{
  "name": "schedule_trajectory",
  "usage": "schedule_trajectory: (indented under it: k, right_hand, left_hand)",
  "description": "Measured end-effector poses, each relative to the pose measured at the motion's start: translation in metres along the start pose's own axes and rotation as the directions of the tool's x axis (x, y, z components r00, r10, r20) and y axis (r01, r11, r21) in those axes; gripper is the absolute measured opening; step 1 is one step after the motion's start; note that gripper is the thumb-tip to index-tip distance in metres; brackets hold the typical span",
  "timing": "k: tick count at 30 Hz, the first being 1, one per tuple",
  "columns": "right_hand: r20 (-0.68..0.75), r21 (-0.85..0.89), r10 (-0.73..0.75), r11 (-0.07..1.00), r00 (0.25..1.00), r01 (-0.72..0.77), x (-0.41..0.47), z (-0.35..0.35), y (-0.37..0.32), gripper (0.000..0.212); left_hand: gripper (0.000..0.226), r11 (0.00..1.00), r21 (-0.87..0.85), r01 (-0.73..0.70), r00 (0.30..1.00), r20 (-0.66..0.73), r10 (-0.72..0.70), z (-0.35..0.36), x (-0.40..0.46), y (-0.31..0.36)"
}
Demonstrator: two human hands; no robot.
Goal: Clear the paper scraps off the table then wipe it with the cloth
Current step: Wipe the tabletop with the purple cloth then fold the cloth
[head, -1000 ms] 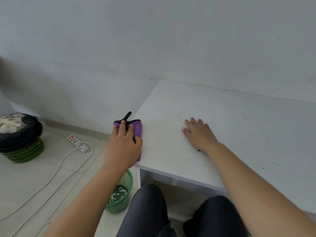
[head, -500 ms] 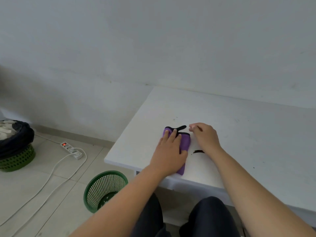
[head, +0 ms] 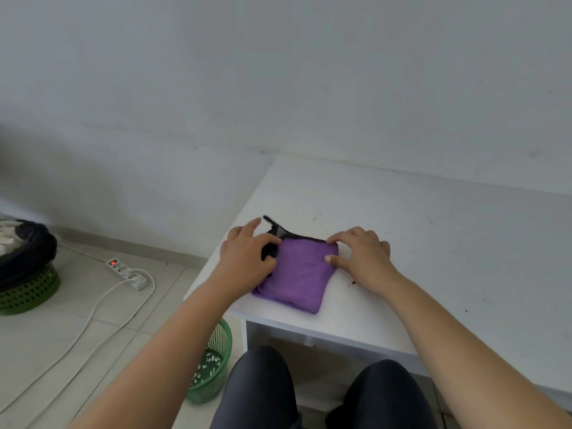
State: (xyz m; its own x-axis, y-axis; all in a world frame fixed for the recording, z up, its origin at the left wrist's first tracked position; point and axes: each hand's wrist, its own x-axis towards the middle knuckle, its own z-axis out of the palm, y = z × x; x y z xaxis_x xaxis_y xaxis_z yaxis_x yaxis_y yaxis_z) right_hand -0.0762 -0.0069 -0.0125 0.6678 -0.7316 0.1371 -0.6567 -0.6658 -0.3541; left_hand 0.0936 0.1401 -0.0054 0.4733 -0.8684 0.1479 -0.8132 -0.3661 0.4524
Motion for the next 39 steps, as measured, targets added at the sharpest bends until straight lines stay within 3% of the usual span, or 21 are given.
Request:
schedule_trajectory:
  k: [4, 7, 9, 12, 17, 23, 26, 39]
  right_hand:
    - [0.025, -0.07, -0.008, 0.998, 1.0, 0.01, 0.009, -0.01, -0.004, 0.033]
    - [-0.087, -0.167, -0.105, 0.982, 0.991, 0.09, 0.012, -0.008, -0.027, 0.034]
    - [-0.101, -0.047, -0.165, 0.986, 0.981, 0.161, 0.008, 0.003, -0.051, 0.034]
    - [0.058, 0.132, -0.126, 0.984, 0.99, 0.118, -0.002, 0.028, -0.072, 0.038]
    - [0.169, -0.127, -0.098, 0.985, 0.981, 0.121, -0.003, 0.04, -0.067, 0.062]
    - [0.273, -0.246, -0.037, 0.963, 0.961, 0.108, 0.01, 0.037, -0.054, 0.067]
    - [0.269, -0.261, 0.018, 0.964, 0.963, 0.054, 0.039, 0.036, -0.043, 0.075]
    - [0.168, -0.254, 0.118, 0.964, 0.979, -0.073, 0.208, 0.041, 0.023, 0.052]
  left_hand:
    - [0.041, 0.993, 0.101, -0.056, 0.995, 0.092, 0.047, -0.003, 0.004, -0.014]
    - [0.041, 0.994, -0.025, -0.102, 0.985, 0.14, 0.104, 0.004, -0.002, -0.012]
    - [0.042, 0.992, -0.052, -0.114, 0.986, 0.113, 0.12, 0.012, -0.008, -0.011]
    - [0.045, 0.991, 0.035, -0.125, 0.99, 0.069, 0.123, 0.021, -0.011, -0.016]
    - [0.05, 0.982, 0.167, -0.085, 0.987, 0.151, 0.06, 0.023, -0.004, -0.028]
    - [0.051, 0.932, 0.335, -0.139, 0.975, 0.209, 0.07, 0.024, 0.048, -0.034]
    - [0.051, 0.935, 0.319, -0.153, 0.97, 0.227, 0.081, 0.032, 0.086, -0.03]
    - [0.053, 0.965, 0.261, -0.009, 0.987, 0.16, -0.034, 0.076, 0.213, 0.004]
